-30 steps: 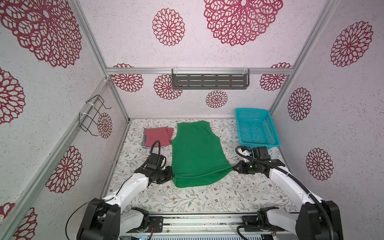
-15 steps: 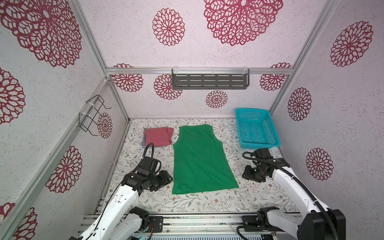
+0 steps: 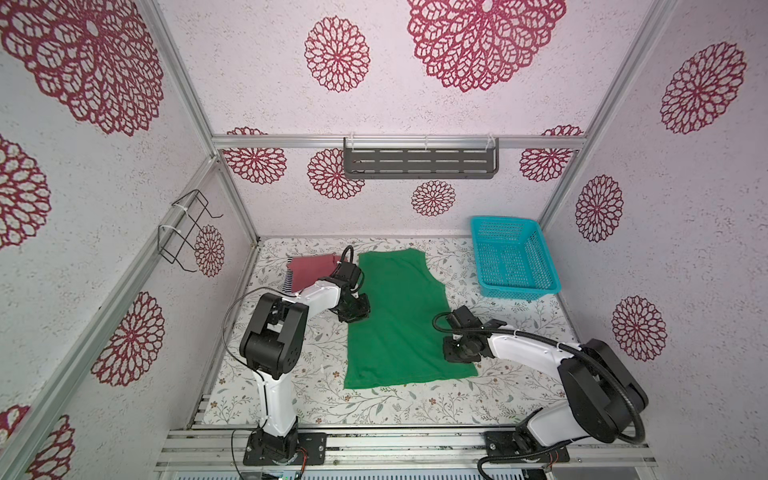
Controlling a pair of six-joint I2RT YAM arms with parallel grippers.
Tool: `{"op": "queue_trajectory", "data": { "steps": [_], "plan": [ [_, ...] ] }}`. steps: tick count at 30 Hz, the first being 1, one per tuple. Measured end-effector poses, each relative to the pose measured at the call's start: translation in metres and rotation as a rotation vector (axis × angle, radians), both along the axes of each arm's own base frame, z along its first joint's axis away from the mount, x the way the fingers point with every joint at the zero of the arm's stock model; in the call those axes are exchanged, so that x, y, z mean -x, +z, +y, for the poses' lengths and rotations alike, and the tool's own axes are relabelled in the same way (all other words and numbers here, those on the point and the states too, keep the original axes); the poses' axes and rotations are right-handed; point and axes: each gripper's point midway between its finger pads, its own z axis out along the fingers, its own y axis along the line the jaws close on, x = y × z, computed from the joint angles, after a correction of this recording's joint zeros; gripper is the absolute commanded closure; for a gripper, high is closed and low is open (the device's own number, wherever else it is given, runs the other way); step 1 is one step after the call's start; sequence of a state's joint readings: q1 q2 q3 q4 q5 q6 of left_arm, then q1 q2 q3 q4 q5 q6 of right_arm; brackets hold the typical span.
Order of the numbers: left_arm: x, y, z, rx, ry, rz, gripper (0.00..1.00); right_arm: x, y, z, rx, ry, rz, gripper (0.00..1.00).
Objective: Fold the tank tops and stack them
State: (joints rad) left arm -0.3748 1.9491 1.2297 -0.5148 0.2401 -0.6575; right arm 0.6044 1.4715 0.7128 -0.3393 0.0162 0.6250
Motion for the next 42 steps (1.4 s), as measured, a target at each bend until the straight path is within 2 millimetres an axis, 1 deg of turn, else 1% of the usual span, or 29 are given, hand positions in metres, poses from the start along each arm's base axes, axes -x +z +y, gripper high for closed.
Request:
{"op": "queue_trajectory", "data": {
  "steps": [3,6,8,10,12,14,15,16,18,19,20,21,23,24,25,26,28,29,30,31,32,33,34,36,37,39,40,41,42],
  "plan": [
    [0.012,-0.004,-0.006,0.017,0.007,-0.023,0.81,-0.008,-0.003,-0.003,-0.01,-0.041,-0.019,0.81],
    [0.03,-0.007,-0.015,0.064,0.034,-0.07,0.83,-0.024,-0.009,-0.011,-0.017,-0.082,-0.029,0.83],
    [0.044,-0.009,-0.024,0.137,0.071,-0.1,0.85,-0.04,-0.011,-0.017,-0.025,-0.108,-0.046,0.84],
    [0.061,-0.011,-0.037,0.238,0.115,-0.128,0.86,-0.061,-0.01,-0.021,-0.018,-0.124,-0.057,0.84],
    [0.079,-0.009,-0.05,0.306,0.138,-0.139,0.86,-0.083,-0.005,-0.021,-0.008,-0.12,-0.078,0.85],
    [0.103,-0.006,-0.066,0.352,0.139,-0.124,0.83,-0.105,-0.001,-0.02,0.003,-0.108,-0.099,0.85],
    [0.12,-0.005,-0.074,0.355,0.127,-0.101,0.8,-0.115,0.0,-0.02,0.009,-0.104,-0.102,0.85],
    [0.135,-0.001,-0.081,0.351,0.106,-0.083,0.73,-0.123,0.0,-0.021,0.019,-0.096,-0.102,0.85],
    [0.163,0.005,-0.088,0.325,0.071,-0.033,0.55,-0.136,0.002,-0.025,0.042,-0.081,-0.095,0.82],
    [0.174,0.009,-0.088,0.302,0.051,-0.007,0.49,-0.142,0.003,-0.028,0.057,-0.074,-0.092,0.79],
    [0.178,0.014,-0.086,0.278,0.041,0.004,0.46,-0.147,0.004,-0.032,0.077,-0.065,-0.091,0.76],
    [0.177,0.02,-0.081,0.242,0.038,0.005,0.42,-0.15,0.006,-0.036,0.096,-0.056,-0.088,0.71],
    [0.16,0.045,-0.074,0.196,0.037,-0.02,0.38,-0.148,0.011,-0.043,0.13,-0.042,-0.079,0.62],
    [0.143,0.063,-0.072,0.191,0.033,-0.054,0.38,-0.145,0.017,-0.046,0.142,-0.037,-0.079,0.59],
    [0.122,0.083,-0.07,0.19,0.034,-0.096,0.38,-0.14,0.026,-0.049,0.151,-0.037,-0.085,0.59],
    [0.102,0.1,-0.067,0.186,0.034,-0.135,0.39,-0.136,0.034,-0.052,0.153,-0.041,-0.096,0.58],
    [0.048,0.134,-0.058,0.164,0.027,-0.24,0.44,-0.118,0.058,-0.052,0.139,-0.041,-0.139,0.59],
    [0.025,0.143,-0.054,0.146,0.026,-0.271,0.46,-0.107,0.068,-0.05,0.124,-0.04,-0.161,0.6],
    [-0.003,0.148,-0.05,0.126,0.019,-0.299,0.48,-0.095,0.077,-0.043,0.101,-0.034,-0.182,0.62],
    [-0.029,0.149,-0.047,0.106,0.013,-0.318,0.5,-0.082,0.082,-0.035,0.074,-0.022,-0.196,0.64],
    [-0.051,0.144,-0.046,0.089,0.003,-0.326,0.51,-0.069,0.083,-0.024,0.048,-0.005,-0.201,0.66],
    [-0.075,0.134,-0.044,0.067,-0.006,-0.325,0.52,-0.056,0.08,-0.013,0.022,0.013,-0.196,0.68],
    [-0.095,0.12,-0.042,0.047,-0.017,-0.319,0.53,-0.044,0.073,-0.004,-0.001,0.025,-0.183,0.69],
    [-0.125,0.085,-0.04,0.003,-0.036,-0.28,0.54,-0.023,0.053,0.008,-0.022,0.04,-0.132,0.7],
    [-0.137,0.064,-0.04,-0.019,-0.05,-0.255,0.55,-0.015,0.04,0.008,-0.021,0.032,-0.102,0.7],
    [-0.145,0.022,-0.039,-0.053,-0.075,-0.195,0.57,-0.004,0.019,0.002,-0.004,0.0,-0.051,0.7],
    [-0.143,0.003,-0.037,-0.07,-0.084,-0.164,0.57,-0.001,0.009,-0.004,0.011,-0.021,-0.026,0.71],
    [-0.146,0.009,-0.039,-0.049,-0.085,-0.176,0.57,0.002,0.001,-0.009,0.026,-0.037,-0.005,0.72],
    [-0.147,0.015,-0.039,-0.05,-0.084,-0.193,0.57,-0.001,0.0,-0.01,0.019,-0.053,-0.008,0.72]
  ]
}}
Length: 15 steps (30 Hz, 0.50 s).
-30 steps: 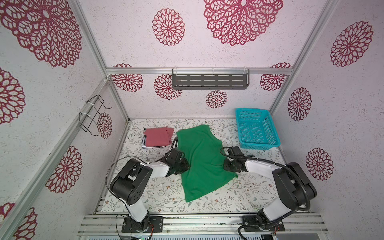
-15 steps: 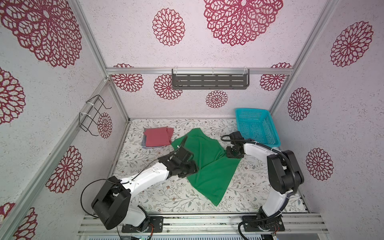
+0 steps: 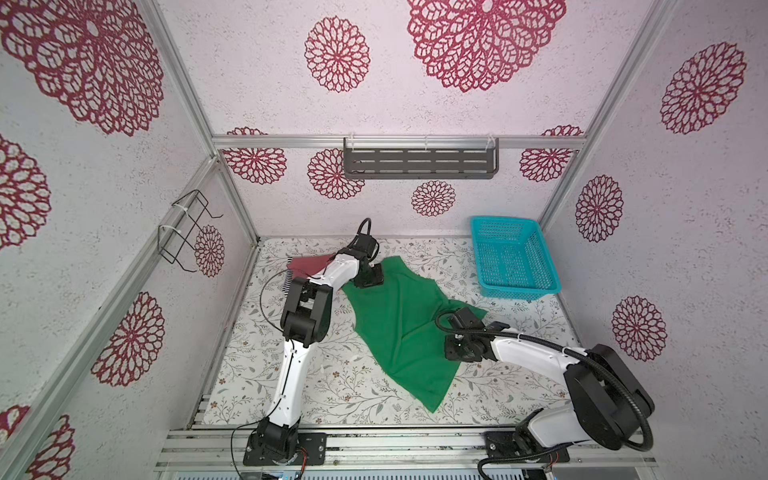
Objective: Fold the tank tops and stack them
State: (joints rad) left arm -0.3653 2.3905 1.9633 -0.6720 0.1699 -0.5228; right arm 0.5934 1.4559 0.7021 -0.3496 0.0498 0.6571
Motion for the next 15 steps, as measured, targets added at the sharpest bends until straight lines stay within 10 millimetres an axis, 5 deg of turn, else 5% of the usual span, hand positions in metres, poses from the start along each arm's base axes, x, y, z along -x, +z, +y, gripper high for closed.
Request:
{"op": "queue_trajectory", "data": {
  "steps": [5,15],
  "plan": [
    [0.042,-0.014,0.018,-0.006,0.033,0.034,0.57,-0.018,-0.002,-0.02,-0.036,-0.092,-0.021,0.75],
    [0.219,-0.021,0.083,0.167,0.327,-0.005,0.59,-0.043,-0.003,-0.081,-0.027,-0.238,-0.029,0.78]
  ]
}}
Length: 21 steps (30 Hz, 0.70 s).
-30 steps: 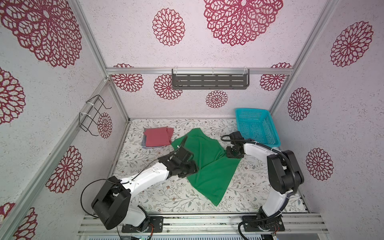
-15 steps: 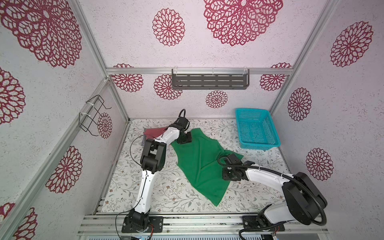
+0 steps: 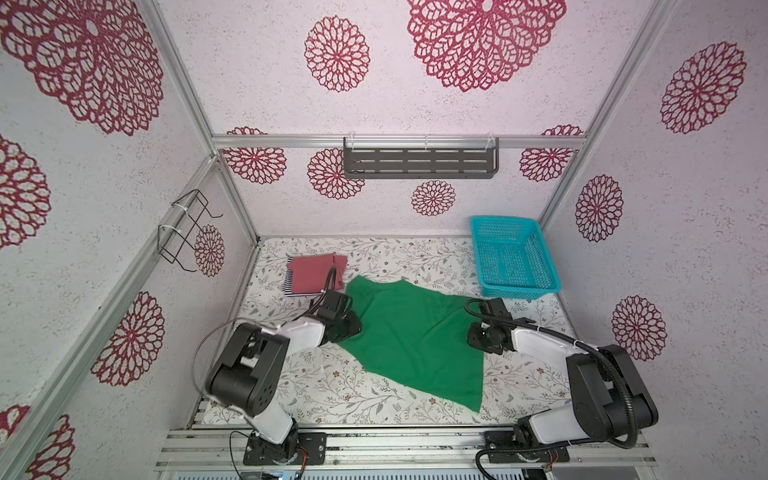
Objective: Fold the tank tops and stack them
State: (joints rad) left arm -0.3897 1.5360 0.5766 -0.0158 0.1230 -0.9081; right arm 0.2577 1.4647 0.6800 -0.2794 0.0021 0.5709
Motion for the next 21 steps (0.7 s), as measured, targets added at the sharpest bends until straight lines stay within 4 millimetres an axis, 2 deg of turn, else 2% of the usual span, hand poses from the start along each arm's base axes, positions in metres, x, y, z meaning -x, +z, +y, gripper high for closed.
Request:
{"op": "queue_trajectory", "data": {
  "steps": [3,5,7,10,12,14,16,18,21],
  "plan": [
    [0.039,0.007,0.011,0.044,0.083,-0.018,0.58,-0.01,0.001,-0.002,0.013,0.029,0.009,0.79],
    [0.057,0.012,0.024,0.027,0.13,-0.002,0.57,-0.015,0.003,-0.001,0.023,0.058,0.02,0.78],
    [0.074,0.017,0.046,-0.029,0.189,0.033,0.57,-0.019,0.008,0.0,0.035,0.084,0.031,0.76],
    [0.081,0.035,0.076,-0.099,0.264,0.05,0.57,-0.024,0.029,0.002,0.046,0.122,0.017,0.72],
    [0.076,0.049,0.082,-0.127,0.276,0.054,0.57,-0.029,0.048,0.005,0.041,0.143,-0.016,0.71],
    [0.067,0.057,0.08,-0.15,0.256,0.072,0.57,-0.03,0.065,0.009,0.032,0.163,-0.054,0.72],
    [0.054,0.06,0.069,-0.172,0.213,0.096,0.57,-0.024,0.072,0.011,0.025,0.174,-0.069,0.76],
    [0.041,0.054,0.051,-0.205,0.147,0.131,0.58,-0.012,0.07,0.012,0.014,0.179,-0.061,0.77],
    [0.027,0.045,0.018,-0.226,0.053,0.159,0.58,0.014,0.056,0.015,0.003,0.19,-0.006,0.78]
  ]
}}
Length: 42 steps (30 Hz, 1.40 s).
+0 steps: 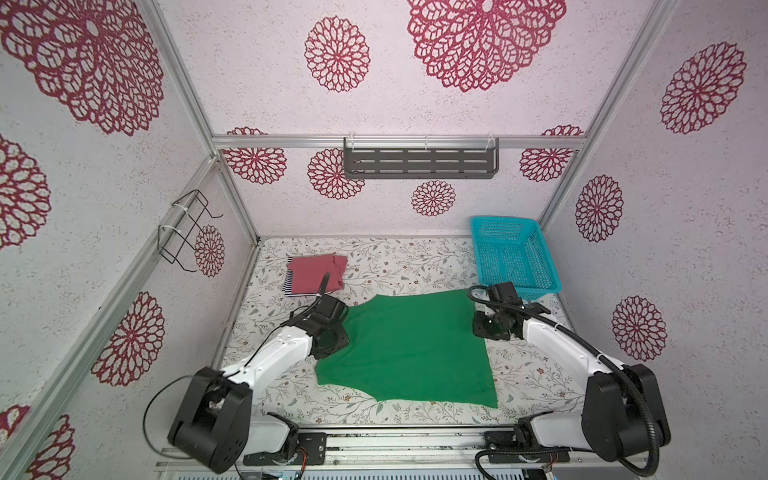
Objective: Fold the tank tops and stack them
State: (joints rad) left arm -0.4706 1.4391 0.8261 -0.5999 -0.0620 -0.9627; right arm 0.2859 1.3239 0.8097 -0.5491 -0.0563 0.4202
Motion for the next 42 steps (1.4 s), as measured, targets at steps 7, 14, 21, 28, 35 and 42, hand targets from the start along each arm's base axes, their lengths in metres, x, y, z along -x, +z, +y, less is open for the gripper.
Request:
{"op": "queue_trajectory", "data": {
  "steps": [7,14,21,28,35,42],
  "plan": [
    [-0.007,-0.038,-0.024,-0.011,-0.05,0.058,0.61,0.046,-0.026,0.023,0.003,0.064,0.105,0.81],
    [-0.025,-0.041,0.028,0.006,0.083,0.03,0.61,0.059,-0.029,0.014,0.03,0.033,0.174,0.81],
    [-0.043,-0.04,0.077,-0.034,0.164,0.033,0.6,0.076,-0.021,0.012,0.019,0.034,0.217,0.8],
    [-0.025,-0.018,0.076,-0.112,0.094,0.094,0.41,0.108,0.001,0.038,-0.034,0.113,0.204,0.69],
    [0.021,0.083,0.05,-0.039,0.04,-0.076,0.25,0.145,-0.01,0.056,-0.046,0.154,0.268,0.61],
    [0.13,0.044,0.013,0.009,-0.079,0.167,0.22,0.162,-0.017,0.062,-0.032,0.16,0.308,0.59]
  ]
}}
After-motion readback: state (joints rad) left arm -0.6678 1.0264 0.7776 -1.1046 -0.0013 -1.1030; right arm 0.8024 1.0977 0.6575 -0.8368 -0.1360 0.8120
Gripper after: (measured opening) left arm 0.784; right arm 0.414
